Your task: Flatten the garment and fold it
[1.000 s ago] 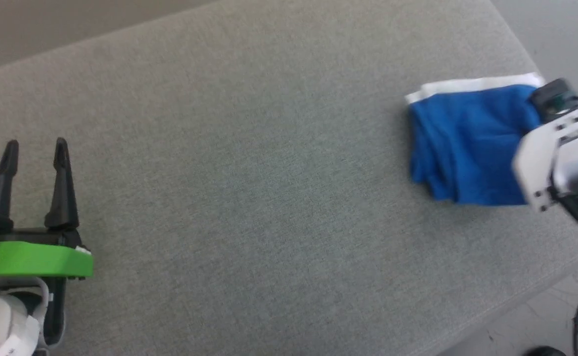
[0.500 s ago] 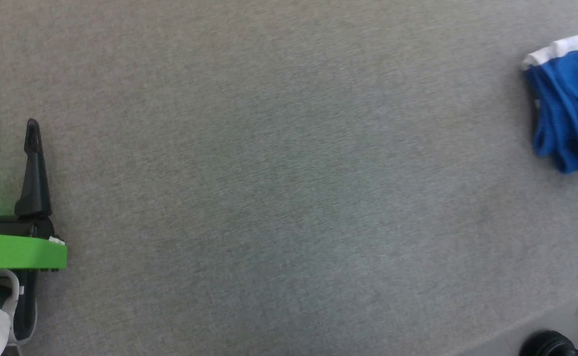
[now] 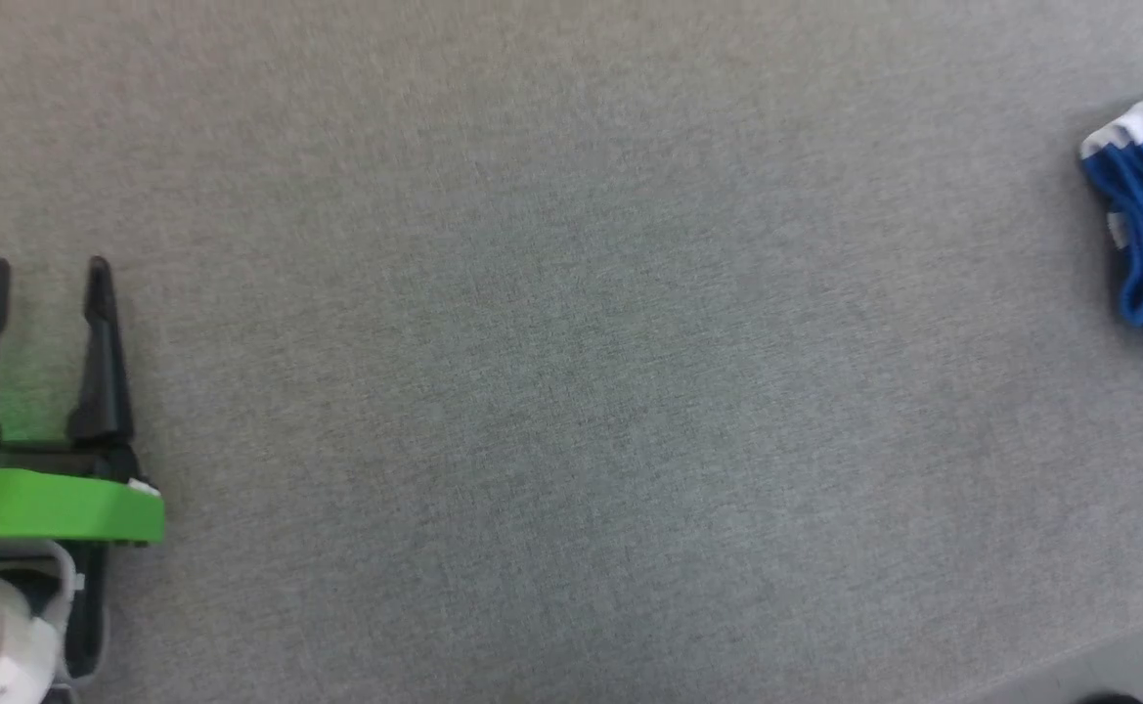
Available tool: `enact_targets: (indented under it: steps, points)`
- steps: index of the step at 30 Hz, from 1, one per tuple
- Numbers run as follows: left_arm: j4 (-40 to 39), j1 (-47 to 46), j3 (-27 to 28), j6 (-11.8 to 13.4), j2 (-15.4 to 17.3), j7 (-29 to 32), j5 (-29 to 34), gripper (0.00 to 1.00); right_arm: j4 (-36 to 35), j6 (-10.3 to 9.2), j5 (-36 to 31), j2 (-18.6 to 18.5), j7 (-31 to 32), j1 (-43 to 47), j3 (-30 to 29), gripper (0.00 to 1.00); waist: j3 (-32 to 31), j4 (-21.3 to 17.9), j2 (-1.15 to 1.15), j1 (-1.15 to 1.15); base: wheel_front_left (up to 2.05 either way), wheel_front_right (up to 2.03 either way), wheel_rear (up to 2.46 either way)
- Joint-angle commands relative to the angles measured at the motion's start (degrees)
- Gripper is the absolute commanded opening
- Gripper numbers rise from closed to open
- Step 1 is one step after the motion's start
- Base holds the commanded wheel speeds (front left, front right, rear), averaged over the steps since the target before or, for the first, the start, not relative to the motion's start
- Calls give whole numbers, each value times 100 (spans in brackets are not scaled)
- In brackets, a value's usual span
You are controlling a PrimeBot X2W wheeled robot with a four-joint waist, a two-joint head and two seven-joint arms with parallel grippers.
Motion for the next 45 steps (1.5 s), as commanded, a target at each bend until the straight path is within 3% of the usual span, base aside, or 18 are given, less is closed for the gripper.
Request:
enact_targets:
  steps: [1, 9, 16, 22, 32, 40, 45]
  points:
    - [85, -72, -19, 25, -68, -85, -22, 100, -126, -11, 134, 61, -210, -166, 16, 100, -389, 59, 0, 0, 0, 0, 0]
    - [611, -58, -143, 83, -561, -349, -150, 100, -1129, -11, 831, 643, -1345, -211, 607, 100, -1374, 329, 0, 0, 0, 0, 0]
    - [844, 27, -106, 203, -938, -471, -149, 100, -2097, -11, 1108, 1755, -1854, 283, 952, 100, -2074, 696, 0, 0, 0, 0, 0]
    - [927, 107, -51, 255, -1213, -506, -93, 100, -2313, -11, 1079, 2506, -2606, 894, 956, 100, -2472, 1079, 0, 0, 0, 0, 0]
    - [1142, 127, -34, 191, -1578, -517, 138, 100, -1504, -11, 1990, 2580, -3595, 1972, 1231, 100, -2839, 1459, 0, 0, 0, 0, 0]
    - [1283, 204, -14, 130, -1795, -517, 605, 100, -1447, -11, 1650, 2580, -3673, 2581, 1434, 100, -2873, 1549, 0, 0, 0, 0, 0]
    - [1509, 250, -192, -94, -1877, -518, 807, 100, -1557, -11, 1442, 2581, -3674, 2923, 1354, 100, -2879, 1583, 0, 0, 0, 0, 0]
